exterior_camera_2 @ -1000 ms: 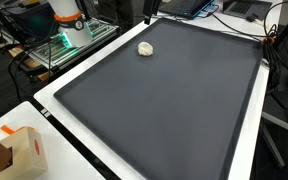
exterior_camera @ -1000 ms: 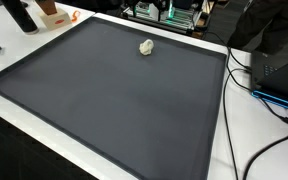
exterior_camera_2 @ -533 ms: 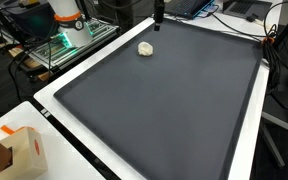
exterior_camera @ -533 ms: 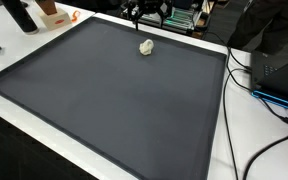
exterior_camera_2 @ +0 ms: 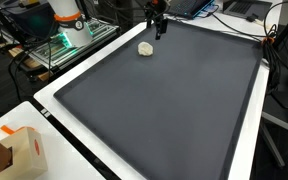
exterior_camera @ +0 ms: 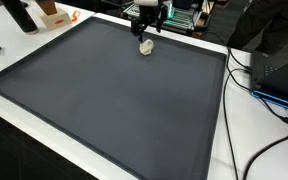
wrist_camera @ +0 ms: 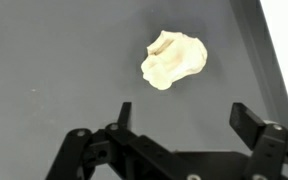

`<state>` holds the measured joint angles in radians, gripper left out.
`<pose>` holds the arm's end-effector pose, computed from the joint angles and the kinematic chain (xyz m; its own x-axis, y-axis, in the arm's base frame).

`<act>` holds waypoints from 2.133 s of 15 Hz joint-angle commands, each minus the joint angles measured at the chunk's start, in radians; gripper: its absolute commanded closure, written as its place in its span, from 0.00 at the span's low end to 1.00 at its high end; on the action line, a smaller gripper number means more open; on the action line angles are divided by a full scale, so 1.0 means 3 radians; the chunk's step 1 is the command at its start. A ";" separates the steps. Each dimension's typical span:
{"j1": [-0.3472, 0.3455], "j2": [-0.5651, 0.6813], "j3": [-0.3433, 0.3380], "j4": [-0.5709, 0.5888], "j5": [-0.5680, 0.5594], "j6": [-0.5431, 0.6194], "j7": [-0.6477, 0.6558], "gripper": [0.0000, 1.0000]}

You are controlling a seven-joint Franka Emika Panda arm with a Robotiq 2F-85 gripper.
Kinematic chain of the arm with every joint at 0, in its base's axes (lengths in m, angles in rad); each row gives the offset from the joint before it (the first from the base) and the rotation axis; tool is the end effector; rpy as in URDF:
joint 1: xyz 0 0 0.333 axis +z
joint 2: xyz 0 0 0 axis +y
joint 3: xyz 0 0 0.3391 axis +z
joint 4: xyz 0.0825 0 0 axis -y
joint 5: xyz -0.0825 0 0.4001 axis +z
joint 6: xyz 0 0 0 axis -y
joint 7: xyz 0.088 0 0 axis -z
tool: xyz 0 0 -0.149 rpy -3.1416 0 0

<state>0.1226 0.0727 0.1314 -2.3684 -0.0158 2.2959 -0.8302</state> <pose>0.4777 0.1238 0.2526 0.4504 0.8874 -0.0977 0.8819 -0.4593 -0.1058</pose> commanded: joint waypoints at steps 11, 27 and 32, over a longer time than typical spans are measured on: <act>-0.0090 0.0054 0.0037 -0.0305 0.0225 0.0160 -0.1507 0.00; -0.0083 0.0143 0.0023 -0.0466 -0.0075 0.0698 -0.1569 0.66; -0.0082 0.0160 0.0022 -0.0440 -0.0172 0.0684 -0.1565 1.00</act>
<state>0.1036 0.1106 0.1353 -2.4917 -0.0383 2.4834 -1.2959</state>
